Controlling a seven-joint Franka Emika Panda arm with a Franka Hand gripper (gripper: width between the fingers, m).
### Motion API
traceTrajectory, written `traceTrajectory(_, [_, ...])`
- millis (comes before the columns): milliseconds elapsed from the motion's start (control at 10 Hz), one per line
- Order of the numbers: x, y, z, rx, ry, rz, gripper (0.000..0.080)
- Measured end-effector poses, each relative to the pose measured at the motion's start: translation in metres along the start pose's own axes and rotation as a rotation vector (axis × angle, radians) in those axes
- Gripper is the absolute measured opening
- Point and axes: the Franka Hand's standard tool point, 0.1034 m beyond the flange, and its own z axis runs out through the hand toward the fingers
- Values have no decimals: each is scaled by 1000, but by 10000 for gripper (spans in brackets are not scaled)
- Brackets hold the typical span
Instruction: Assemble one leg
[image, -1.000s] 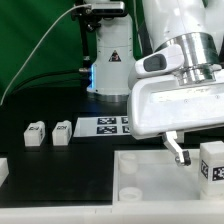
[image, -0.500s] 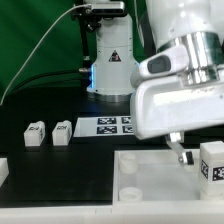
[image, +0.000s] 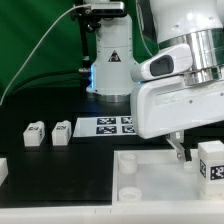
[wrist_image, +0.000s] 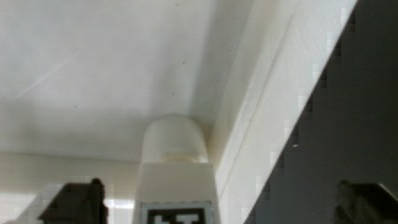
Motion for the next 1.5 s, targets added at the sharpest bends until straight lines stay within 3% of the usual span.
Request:
traceTrajectory(600, [0,0,0,0,0,0,649])
traceTrajectory(700, [-28,-6,10,31,-136,3,649])
traceTrajectory(800, [-21,-5,6,47,-200,11,649])
traceTrajectory(900, [4,3,-6,50,-215,14,649])
traceTrajectory(1000, [18,10,-14,54,-239,19,649])
traceTrajectory(1200, [33,18,-15,61,-264,29,649])
traceTrajectory(1500, [25,11,2,63,-342,161,649])
